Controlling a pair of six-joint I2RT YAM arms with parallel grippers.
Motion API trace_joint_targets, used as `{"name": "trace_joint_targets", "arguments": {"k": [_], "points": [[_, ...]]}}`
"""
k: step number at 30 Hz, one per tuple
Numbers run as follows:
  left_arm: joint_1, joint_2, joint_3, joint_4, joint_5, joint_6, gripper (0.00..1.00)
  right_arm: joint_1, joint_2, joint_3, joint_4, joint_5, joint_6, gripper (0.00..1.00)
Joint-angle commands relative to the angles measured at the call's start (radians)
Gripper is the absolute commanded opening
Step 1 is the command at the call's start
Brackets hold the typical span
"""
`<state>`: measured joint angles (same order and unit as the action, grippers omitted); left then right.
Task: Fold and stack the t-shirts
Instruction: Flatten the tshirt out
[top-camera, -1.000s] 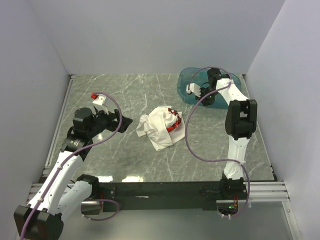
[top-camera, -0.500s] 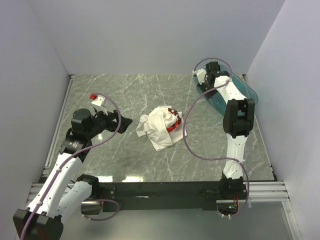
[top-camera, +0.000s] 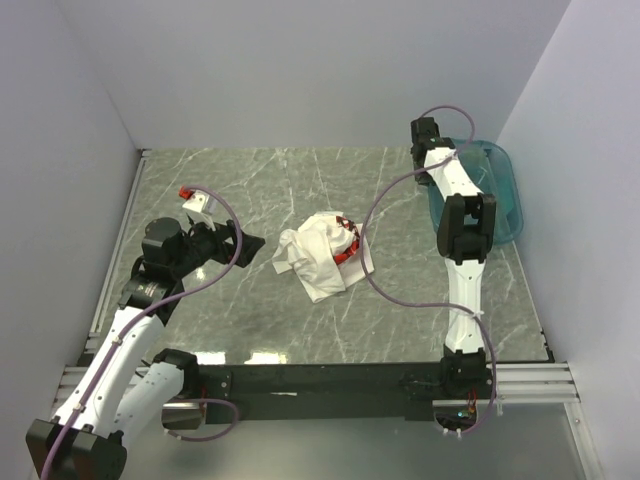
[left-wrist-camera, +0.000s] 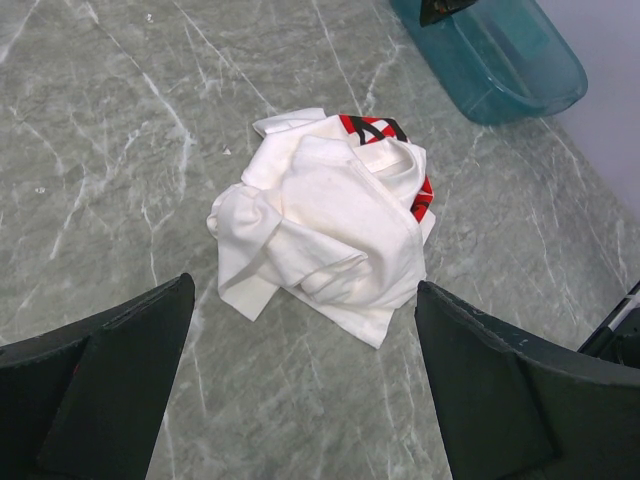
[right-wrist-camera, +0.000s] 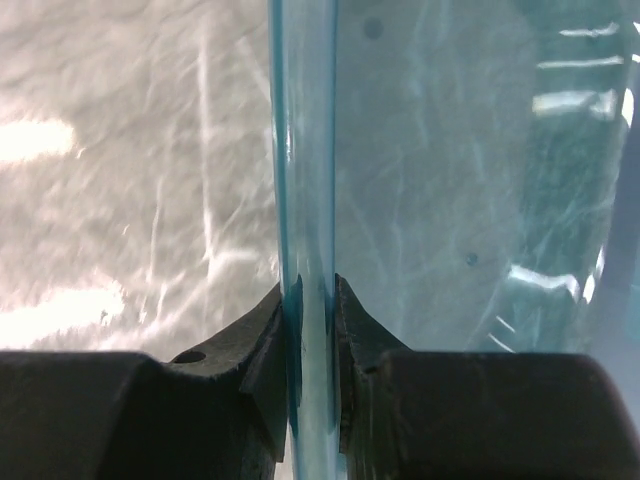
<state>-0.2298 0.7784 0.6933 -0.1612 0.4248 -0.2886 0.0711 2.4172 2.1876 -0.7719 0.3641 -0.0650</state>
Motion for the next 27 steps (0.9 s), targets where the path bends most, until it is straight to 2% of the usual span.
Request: {"name": "trace_joint_targets", "arguments": {"k": [1, 2, 9, 16, 19, 20, 23, 27], "points": [[0.000, -0.011, 0.000, 0.046, 0.022, 0.022, 0.99, -0.024, 0.020, 0.057, 0.049, 0.082, 0.079, 0.00], [0.000, -0.010, 0.002, 0.046, 0.022, 0.022, 0.99, -0.028, 0.020, 0.055, 0.062, 0.075, 0.074, 0.00], [0.000, 0.002, 0.003, 0.046, 0.023, 0.025, 1.00, -0.042, -0.003, -0.008, 0.195, 0.010, -0.097, 0.19], [0.000, 0.005, 0.002, 0.043, 0.019, 0.026, 1.00, -0.044, 0.020, 0.034, 0.218, -0.063, -0.222, 0.23], [0.000, 0.007, 0.000, 0.042, 0.015, 0.026, 0.99, -0.042, 0.014, 0.028, 0.233, -0.051, -0.246, 0.32], [0.000, 0.009, 0.002, 0.042, 0.015, 0.026, 0.99, -0.042, 0.011, 0.023, 0.238, -0.047, -0.249, 0.40], [0.000, 0.015, 0.003, 0.042, 0.015, 0.022, 1.00, -0.039, -0.044, -0.032, 0.261, -0.033, -0.259, 0.51], [0.000, 0.028, 0.006, 0.046, 0.031, 0.017, 0.99, -0.018, -0.193, -0.184, 0.350, -0.040, -0.291, 0.57]]}}
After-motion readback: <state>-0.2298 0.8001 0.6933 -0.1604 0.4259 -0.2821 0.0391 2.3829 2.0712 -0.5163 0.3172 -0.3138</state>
